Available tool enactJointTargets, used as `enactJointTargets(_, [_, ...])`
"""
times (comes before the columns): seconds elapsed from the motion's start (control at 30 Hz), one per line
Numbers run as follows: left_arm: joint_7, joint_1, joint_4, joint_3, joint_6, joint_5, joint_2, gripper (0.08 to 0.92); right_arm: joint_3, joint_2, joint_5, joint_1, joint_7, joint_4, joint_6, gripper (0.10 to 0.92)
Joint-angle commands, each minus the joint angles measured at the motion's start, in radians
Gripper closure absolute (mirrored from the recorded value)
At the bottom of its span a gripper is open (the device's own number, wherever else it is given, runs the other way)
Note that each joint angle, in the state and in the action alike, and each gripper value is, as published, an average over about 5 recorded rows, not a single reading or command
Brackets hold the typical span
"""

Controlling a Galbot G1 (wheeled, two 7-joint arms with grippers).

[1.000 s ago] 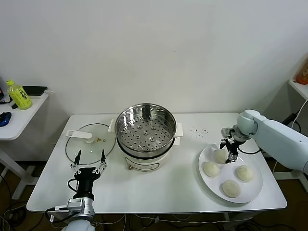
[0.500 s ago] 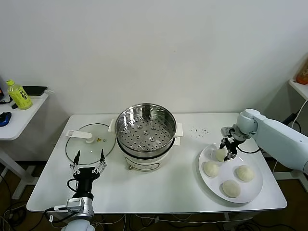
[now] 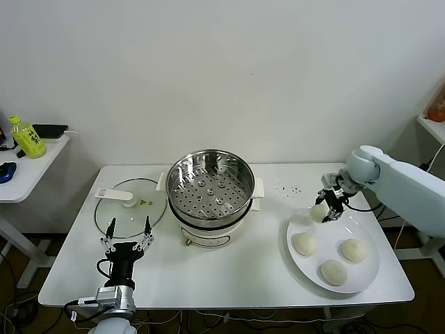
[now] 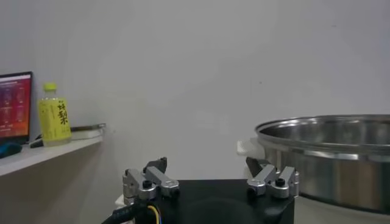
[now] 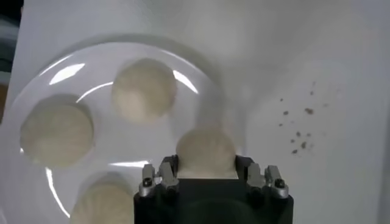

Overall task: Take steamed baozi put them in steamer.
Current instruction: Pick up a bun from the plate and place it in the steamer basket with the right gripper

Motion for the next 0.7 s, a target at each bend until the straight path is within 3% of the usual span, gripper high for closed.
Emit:
enactJointTargets(0.03, [0.0, 0.0, 0.0, -0.001, 0.001, 0.002, 0.0, 0.177, -0.136, -0.01, 0.084, 0.275, -0.004, 0.12, 0.045, 0.406])
enactJointTargets(0.37, [-0.002, 0.001, -0.003, -0.002, 0.001, 0.007, -0.002, 0.177, -0.296, 0.127, 0.16, 0.583, -0.011, 0.134, 0.154, 0.406])
enactJointTargets(0.7, [-0.001, 0.001, -0.007, 0.0, 0.001, 0.009, 0.0, 0.177, -0.326, 0.345, 0.115, 0.671, -0.013, 0.122, 0.224, 0.403])
